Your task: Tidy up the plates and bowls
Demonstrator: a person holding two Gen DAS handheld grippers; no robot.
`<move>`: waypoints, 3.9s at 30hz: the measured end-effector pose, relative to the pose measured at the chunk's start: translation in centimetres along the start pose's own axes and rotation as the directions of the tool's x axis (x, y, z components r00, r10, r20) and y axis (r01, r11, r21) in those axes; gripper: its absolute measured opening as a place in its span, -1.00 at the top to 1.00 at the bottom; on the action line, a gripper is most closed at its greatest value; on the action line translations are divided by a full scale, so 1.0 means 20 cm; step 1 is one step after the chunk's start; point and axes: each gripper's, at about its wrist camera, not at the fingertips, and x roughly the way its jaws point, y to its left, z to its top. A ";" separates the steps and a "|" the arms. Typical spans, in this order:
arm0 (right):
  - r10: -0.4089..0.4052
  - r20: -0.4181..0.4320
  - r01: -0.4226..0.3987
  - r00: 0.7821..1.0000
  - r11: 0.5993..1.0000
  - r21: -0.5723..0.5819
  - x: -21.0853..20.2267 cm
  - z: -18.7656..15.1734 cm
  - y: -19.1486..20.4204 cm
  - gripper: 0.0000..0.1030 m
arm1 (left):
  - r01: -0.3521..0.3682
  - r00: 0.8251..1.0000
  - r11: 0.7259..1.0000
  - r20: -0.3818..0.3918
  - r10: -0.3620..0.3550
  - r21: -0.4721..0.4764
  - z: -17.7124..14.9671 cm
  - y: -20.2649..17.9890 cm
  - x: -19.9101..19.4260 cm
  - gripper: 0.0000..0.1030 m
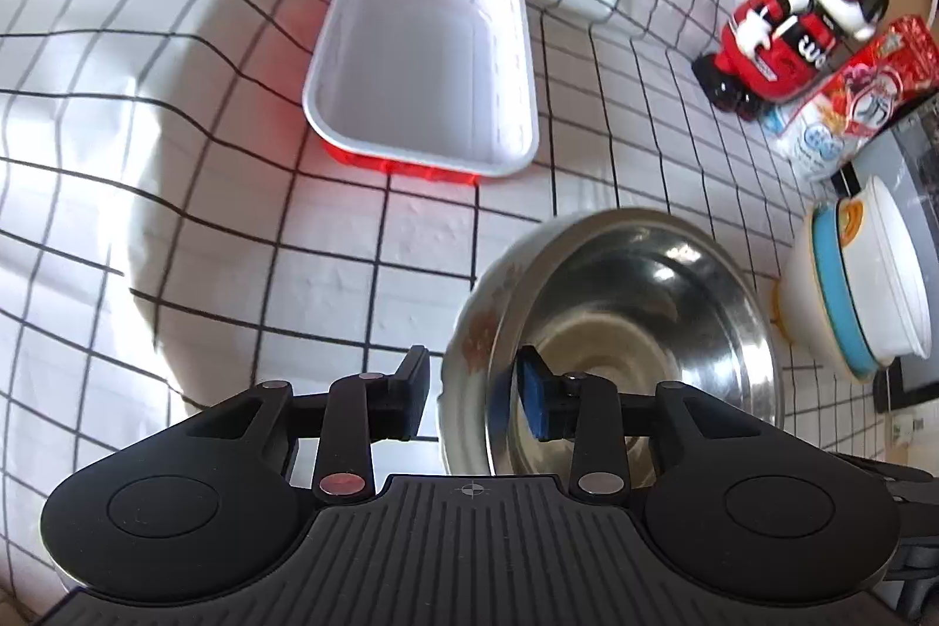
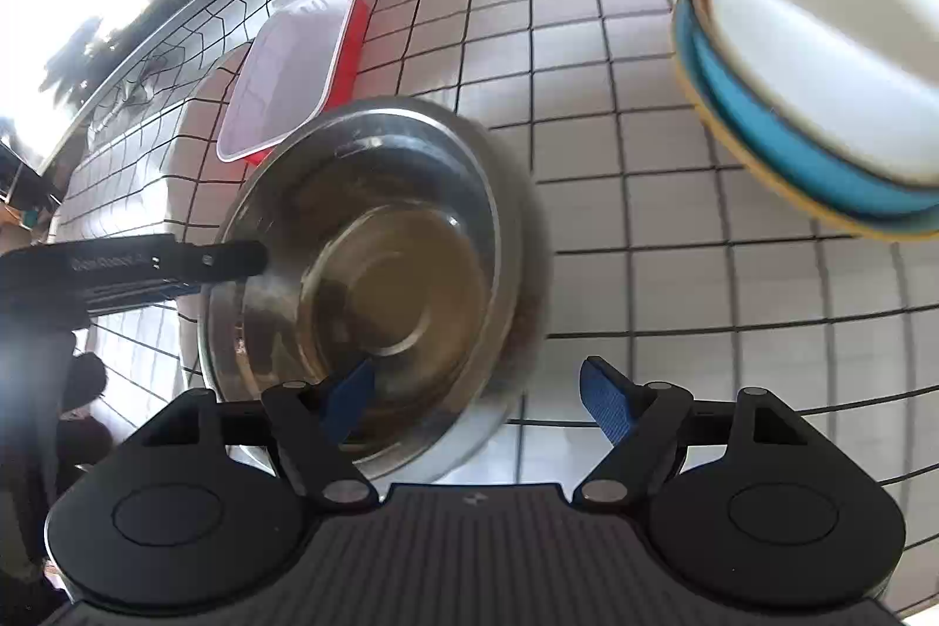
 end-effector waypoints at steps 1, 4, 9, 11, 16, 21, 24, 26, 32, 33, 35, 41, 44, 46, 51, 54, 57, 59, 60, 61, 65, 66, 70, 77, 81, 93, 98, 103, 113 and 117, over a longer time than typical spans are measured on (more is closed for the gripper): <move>0.019 -0.005 -0.018 1.000 1.000 0.008 0.02 0.00 0.00 -0.51 | 0.007 1.000 1.000 -0.011 -0.007 0.007 0.00 0.00 0.01 0.36; 0.079 -0.026 -0.079 0.997 0.997 0.016 0.05 0.01 0.00 -0.51 | 0.004 0.999 1.000 -0.038 -0.004 0.013 0.01 -0.01 0.05 0.38; 0.100 -0.010 -0.100 0.995 0.995 0.028 0.05 0.02 -0.01 -0.50 | -0.003 0.997 1.000 -0.075 0.005 0.027 0.06 -0.04 0.10 0.34; 0.098 0.003 -0.098 0.995 0.995 0.035 0.05 0.04 -0.03 -0.50 | 0.000 0.997 0.998 -0.075 0.004 0.059 0.10 -0.07 0.13 0.33; 0.046 0.057 -0.050 0.997 0.996 0.069 0.05 0.09 -0.06 -0.50 | 0.026 0.998 0.997 -0.057 -0.022 0.076 0.24 -0.13 0.22 0.33; 0.024 0.091 -0.032 0.996 0.995 0.090 0.05 0.14 -0.09 -0.50 | 0.016 0.999 0.994 -0.047 -0.011 0.112 0.35 -0.21 0.30 0.31; 0.014 0.100 -0.023 0.995 0.996 0.091 0.05 0.15 -0.10 -0.50 | 0.016 0.999 0.991 -0.048 -0.010 0.136 0.35 -0.23 0.31 0.31; 0.018 0.103 -0.027 0.994 0.996 0.084 0.05 0.15 -0.11 -0.50 | 0.026 0.999 0.992 -0.048 -0.020 0.126 0.35 -0.22 0.30 0.32; 0.014 0.092 -0.019 0.996 0.998 0.055 0.05 0.16 -0.10 -0.50 | 0.058 0.998 0.996 -0.041 -0.056 0.061 0.33 -0.16 0.27 0.33; 0.018 0.095 -0.023 0.995 0.998 0.051 0.04 0.16 -0.11 -0.50 | 0.060 0.998 0.996 -0.036 -0.058 0.059 0.32 -0.16 0.25 0.33; 0.027 0.103 -0.031 0.994 0.999 0.034 0.01 0.14 -0.11 -0.50 | 0.064 0.998 0.997 -0.026 -0.063 0.046 0.30 -0.15 0.21 0.33; 0.023 0.140 -0.016 0.990 0.998 -0.053 -0.11 0.09 -0.16 -0.50 | 0.060 0.995 0.998 0.082 -0.059 -0.008 0.22 -0.16 0.02 0.34; 0.003 0.146 0.010 0.989 0.997 -0.082 -0.18 0.04 -0.22 -0.53 | 0.096 0.987 0.995 0.134 -0.090 -0.041 0.16 -0.20 -0.04 0.27; -0.018 0.143 0.031 0.990 0.996 -0.085 -0.22 0.01 -0.28 -0.53 | 0.078 0.987 0.996 0.146 -0.071 -0.037 0.14 -0.25 -0.06 0.27; -0.035 0.131 0.041 0.991 0.998 -0.051 -0.32 -0.03 -0.48 -0.58 | -0.018 0.985 0.999 0.171 0.025 -0.038 0.08 -0.37 -0.05 0.25; -0.050 0.131 0.057 0.990 0.997 -0.045 -0.35 -0.04 -0.60 -0.61 | -0.028 0.983 0.995 0.176 0.045 -0.101 0.06 -0.35 -0.03 0.35; -0.067 0.130 0.074 0.989 0.996 -0.049 -0.37 -0.04 -0.69 -0.61 | -0.065 0.978 0.980 0.185 0.100 -0.187 0.04 -0.30 -0.02 0.37; -0.072 0.127 0.080 0.989 0.995 -0.057 -0.37 -0.03 -0.74 -0.61 | -0.080 0.970 0.967 0.204 0.131 -0.241 0.02 -0.28 -0.04 0.37; -0.071 0.125 0.079 0.990 0.995 -0.059 -0.36 -0.02 -0.75 -0.61 | -0.077 0.966 0.961 0.219 0.138 -0.267 0.01 -0.27 -0.06 0.37; -0.066 0.120 0.074 0.991 0.995 -0.062 -0.36 -0.02 -0.77 -0.61 | -0.075 0.961 0.955 0.235 0.146 -0.286 0.00 -0.27 -0.07 0.37; -0.035 0.086 0.043 0.996 0.995 -0.086 -0.32 -0.01 -0.81 -0.61 | -0.040 0.936 0.944 0.319 0.151 -0.327 -0.04 -0.31 -0.16 0.37; -0.029 0.077 0.036 0.997 0.995 -0.093 -0.31 -0.02 -0.82 -0.61 | -0.020 0.933 0.946 0.333 0.134 -0.324 -0.05 -0.33 -0.18 0.37; -0.005 0.052 0.011 0.999 0.993 -0.118 -0.29 -0.03 -0.84 -0.68 | 0.049 0.943 0.966 0.331 0.039 -0.255 -0.08 -0.47 -0.17 0.52; 0.042 0.048 -0.037 0.998 0.994 -0.101 -0.29 -0.08 -0.86 -1.00 | 0.157 0.932 0.987 0.335 -0.140 -0.022 -0.09 -0.77 -0.15 0.72; 0.012 0.084 -0.005 0.996 0.996 -0.088 -0.29 -0.12 -0.84 -1.00 | 0.242 0.936 0.969 0.252 -0.247 0.051 -0.05 -0.86 -0.10 0.73; -0.135 0.059 0.137 0.989 0.990 -0.042 -0.27 -0.09 -0.68 -0.85 | 0.132 0.956 0.959 0.224 -0.190 0.251 0.11 -0.96 -0.07 0.71; -0.222 0.227 0.231 0.948 0.973 -0.015 -0.54 -0.06 -0.61 -0.85 | 0.137 0.963 0.948 0.186 -0.195 0.287 0.17 -1.01 -0.02 0.71; -0.302 0.436 0.339 0.848 0.941 -0.008 -0.81 0.05 -0.58 -0.91 | 0.131 0.964 0.951 0.189 -0.188 0.279 0.20 -1.05 0.00 0.71; -0.225 0.425 0.309 0.877 0.940 -0.141 -0.79 0.38 -0.67 -0.57 | 0.147 0.965 0.972 0.188 -0.181 0.181 0.31 -1.10 -0.05 0.69; -0.209 0.412 0.291 0.887 0.945 -0.149 -0.70 0.43 -0.70 -0.51 | 0.087 0.982 0.965 0.143 -0.125 0.247 0.27 -1.24 0.03 0.68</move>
